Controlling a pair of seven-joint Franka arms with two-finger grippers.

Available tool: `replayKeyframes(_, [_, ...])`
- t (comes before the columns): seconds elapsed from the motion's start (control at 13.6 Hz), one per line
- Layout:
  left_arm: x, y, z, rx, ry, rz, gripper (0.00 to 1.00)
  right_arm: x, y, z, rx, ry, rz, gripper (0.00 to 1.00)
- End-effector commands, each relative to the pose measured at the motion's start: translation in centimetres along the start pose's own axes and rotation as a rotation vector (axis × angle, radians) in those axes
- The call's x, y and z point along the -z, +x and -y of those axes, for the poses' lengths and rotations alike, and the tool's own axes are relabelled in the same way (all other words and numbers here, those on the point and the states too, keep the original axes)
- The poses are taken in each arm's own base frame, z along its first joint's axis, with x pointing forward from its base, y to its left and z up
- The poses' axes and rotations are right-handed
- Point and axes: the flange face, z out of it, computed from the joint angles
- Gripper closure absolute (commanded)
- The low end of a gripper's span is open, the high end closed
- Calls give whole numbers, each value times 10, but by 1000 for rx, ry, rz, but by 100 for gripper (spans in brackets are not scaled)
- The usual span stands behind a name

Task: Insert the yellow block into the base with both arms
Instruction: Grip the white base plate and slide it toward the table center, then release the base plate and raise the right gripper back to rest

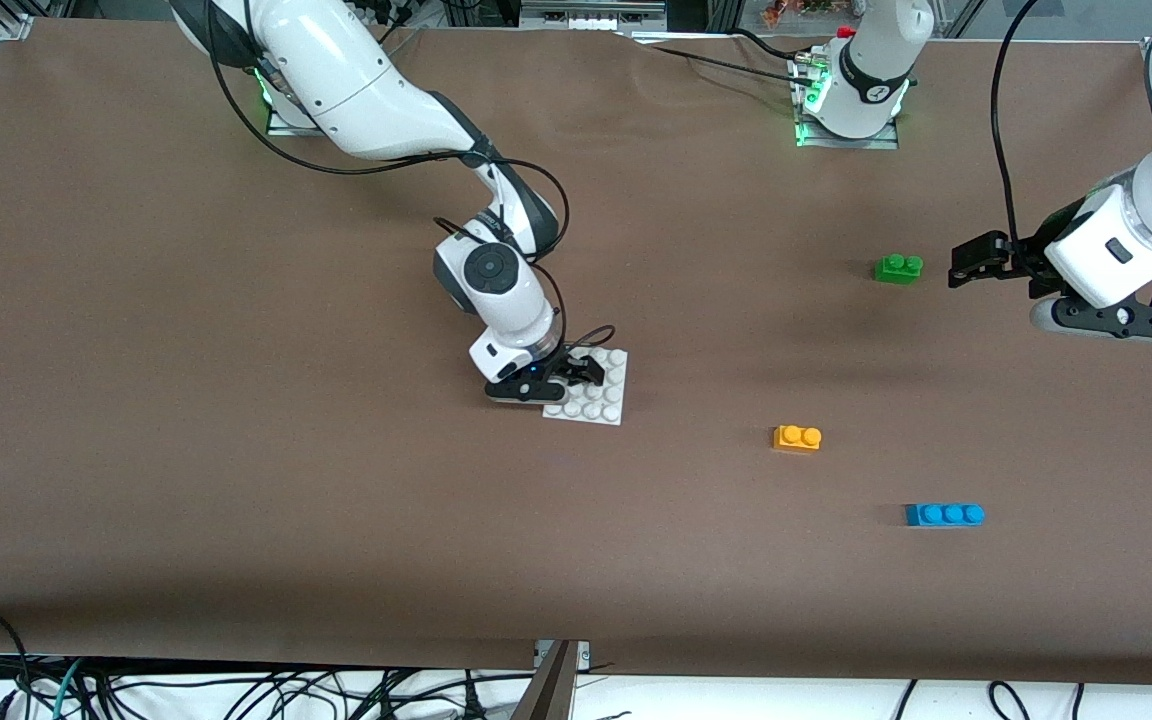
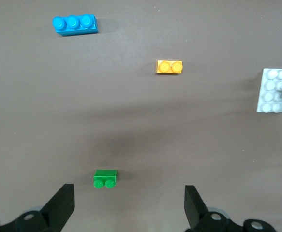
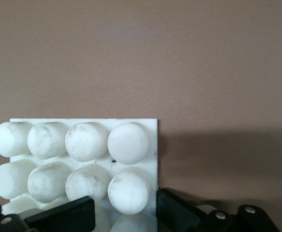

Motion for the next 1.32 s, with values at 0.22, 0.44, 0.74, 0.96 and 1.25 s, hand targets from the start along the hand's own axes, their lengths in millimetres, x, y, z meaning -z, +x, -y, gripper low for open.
replayKeyframes(0.22, [7, -2, 1, -6, 18, 0, 0, -6, -25, 40, 26, 23, -7, 38])
replayKeyframes(0.44, [7, -2, 1, -6, 18, 0, 0, 1, -19, 43, 33, 33, -17, 37])
replayKeyframes(0.74, [7, -2, 1, -6, 18, 0, 0, 51, 29, 55, -19, 14, 0, 8])
replayKeyframes(0.96, [7, -2, 1, -6, 18, 0, 0, 128, 73, 52, -98, 47, 24, 0])
replayKeyframes(1.25, [7, -2, 1, -6, 18, 0, 0, 272, 138, -34, -45, -48, 82, 0])
